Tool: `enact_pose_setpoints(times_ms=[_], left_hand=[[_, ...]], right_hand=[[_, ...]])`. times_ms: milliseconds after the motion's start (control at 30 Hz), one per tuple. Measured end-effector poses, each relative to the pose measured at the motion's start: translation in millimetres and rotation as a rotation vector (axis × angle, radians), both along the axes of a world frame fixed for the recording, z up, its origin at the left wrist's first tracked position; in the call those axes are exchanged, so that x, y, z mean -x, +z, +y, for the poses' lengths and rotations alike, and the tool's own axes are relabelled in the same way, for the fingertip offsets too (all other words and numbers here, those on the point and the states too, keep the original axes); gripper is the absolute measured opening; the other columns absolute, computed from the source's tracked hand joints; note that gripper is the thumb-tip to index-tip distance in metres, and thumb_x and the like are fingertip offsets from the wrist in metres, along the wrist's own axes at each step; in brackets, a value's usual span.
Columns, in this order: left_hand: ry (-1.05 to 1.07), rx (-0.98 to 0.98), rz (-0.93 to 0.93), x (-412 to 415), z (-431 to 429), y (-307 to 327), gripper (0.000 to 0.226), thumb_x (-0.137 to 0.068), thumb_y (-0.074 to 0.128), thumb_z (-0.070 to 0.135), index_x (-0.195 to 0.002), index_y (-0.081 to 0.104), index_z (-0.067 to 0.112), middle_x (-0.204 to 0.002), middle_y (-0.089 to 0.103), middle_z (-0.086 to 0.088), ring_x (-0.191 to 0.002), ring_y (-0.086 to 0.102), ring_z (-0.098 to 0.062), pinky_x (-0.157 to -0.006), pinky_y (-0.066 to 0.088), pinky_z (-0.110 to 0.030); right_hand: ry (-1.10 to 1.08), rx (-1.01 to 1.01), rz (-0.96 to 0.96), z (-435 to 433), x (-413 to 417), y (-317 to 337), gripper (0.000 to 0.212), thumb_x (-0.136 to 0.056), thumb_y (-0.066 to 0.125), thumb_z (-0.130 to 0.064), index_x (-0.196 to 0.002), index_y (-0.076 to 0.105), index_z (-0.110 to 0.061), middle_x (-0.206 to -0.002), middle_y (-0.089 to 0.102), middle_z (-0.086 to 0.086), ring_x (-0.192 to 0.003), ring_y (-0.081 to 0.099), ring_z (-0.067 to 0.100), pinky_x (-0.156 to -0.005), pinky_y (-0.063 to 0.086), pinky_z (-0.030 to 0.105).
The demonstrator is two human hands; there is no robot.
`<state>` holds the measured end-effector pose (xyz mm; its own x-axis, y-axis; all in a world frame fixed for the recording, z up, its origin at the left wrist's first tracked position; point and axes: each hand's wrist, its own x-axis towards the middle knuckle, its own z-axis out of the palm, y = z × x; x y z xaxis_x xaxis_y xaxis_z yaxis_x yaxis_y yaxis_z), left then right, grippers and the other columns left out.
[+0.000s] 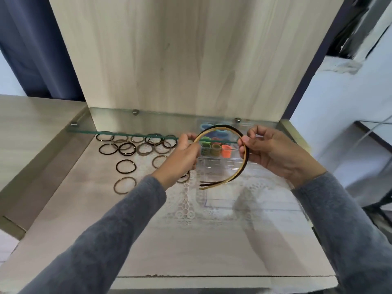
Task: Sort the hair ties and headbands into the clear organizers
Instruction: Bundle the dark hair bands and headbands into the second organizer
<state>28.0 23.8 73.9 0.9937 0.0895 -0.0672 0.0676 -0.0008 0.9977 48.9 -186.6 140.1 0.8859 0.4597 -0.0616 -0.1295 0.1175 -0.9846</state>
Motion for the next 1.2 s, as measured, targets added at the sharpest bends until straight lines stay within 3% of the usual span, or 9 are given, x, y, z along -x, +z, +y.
enact_pose_setpoints(times_ms=[167,467,667,800,867,1000,1200], left_hand=[[-0.032,0.098,0.061,-16.4,-26.6,-5.4,0.029,-0.094,0.034,-0.006,-0.098,0.042,0.022,-0.066,0.037,0.001,-0.046,0.032,-0.007,-0.044,0.024,-0.023],[-0.205,0.026,-0.011,-20.8,-48.4,-31.6,0.024,-0.099,0.046,-0.005,-0.103,0.048,0.019,-0.085,0.05,-0.005,-0.067,0.042,-0.013,-0.06,0.037,-0.027],[-0.207,-0.099,-0.085,-23.2,-50.4,-43.7,0.02,-0.097,0.057,0.002,-0.104,0.053,0.02,-0.115,0.064,-0.011,-0.071,0.055,-0.008,-0.071,0.049,-0.025],[-0.101,-0.161,-0.151,-22.3,-57.2,-48.9,0.021,-0.094,0.061,0.002,-0.103,0.061,0.021,-0.097,0.067,0.003,-0.08,0.065,-0.009,-0.078,0.054,-0.029],[-0.068,-0.243,-0.169,-21.7,-61.0,-50.3,0.021,-0.093,0.064,0.005,-0.107,0.064,0.021,-0.097,0.068,0.004,-0.086,0.067,-0.017,-0.08,0.057,-0.03],[-0.015,-0.502,-0.216,-24.4,-65.7,-52.9,0.025,-0.092,0.066,0.012,-0.115,0.066,0.022,-0.104,0.065,-0.001,-0.085,0.063,-0.012,-0.075,0.047,-0.014],[-0.039,-0.757,-0.267,-25.7,-70.8,-52.8,0.03,-0.091,0.068,0.015,-0.121,0.068,0.016,-0.102,0.056,0.001,-0.089,0.058,-0.014,-0.087,0.045,-0.023]], right_hand=[[-0.012,0.038,-0.067,-35.3,-6.4,-21.6,0.017,-0.08,0.059,-0.006,-0.077,0.043,-0.01,-0.078,0.062,0.012,-0.064,0.061,0.018,-0.064,0.056,0.029],[-0.055,-0.027,-0.031,-74.8,-16.6,-64.1,0.03,-0.07,0.069,-0.014,-0.077,0.041,-0.011,-0.077,0.064,0.008,-0.064,0.06,0.015,-0.066,0.056,0.026],[-0.071,0.005,-0.028,-86.4,-22.3,-83.4,0.022,-0.079,0.062,-0.006,-0.08,0.04,-0.01,-0.079,0.063,0.011,-0.069,0.062,0.02,-0.071,0.056,0.03],[-0.084,0.082,-0.073,-90.2,-24.3,-90.0,0.015,-0.086,0.054,0.001,-0.086,0.042,-0.008,-0.079,0.065,0.013,-0.071,0.065,0.024,-0.071,0.057,0.033],[-0.09,0.14,-0.102,-92.5,-25.3,-92.7,0.015,-0.092,0.049,0.007,-0.092,0.044,-0.007,-0.08,0.068,0.013,-0.074,0.067,0.025,-0.073,0.058,0.036],[-0.127,0.297,-0.116,-93.3,-24.0,-98.2,0.016,-0.096,0.048,0.005,-0.101,0.044,-0.01,-0.081,0.071,0.011,-0.077,0.07,0.022,-0.076,0.059,0.035],[-0.173,0.59,-0.111,-91.0,-26.3,-103.4,0.013,-0.097,0.05,-0.002,-0.1,0.046,-0.014,-0.077,0.072,-0.001,-0.073,0.062,0.014,-0.067,0.05,0.024]])
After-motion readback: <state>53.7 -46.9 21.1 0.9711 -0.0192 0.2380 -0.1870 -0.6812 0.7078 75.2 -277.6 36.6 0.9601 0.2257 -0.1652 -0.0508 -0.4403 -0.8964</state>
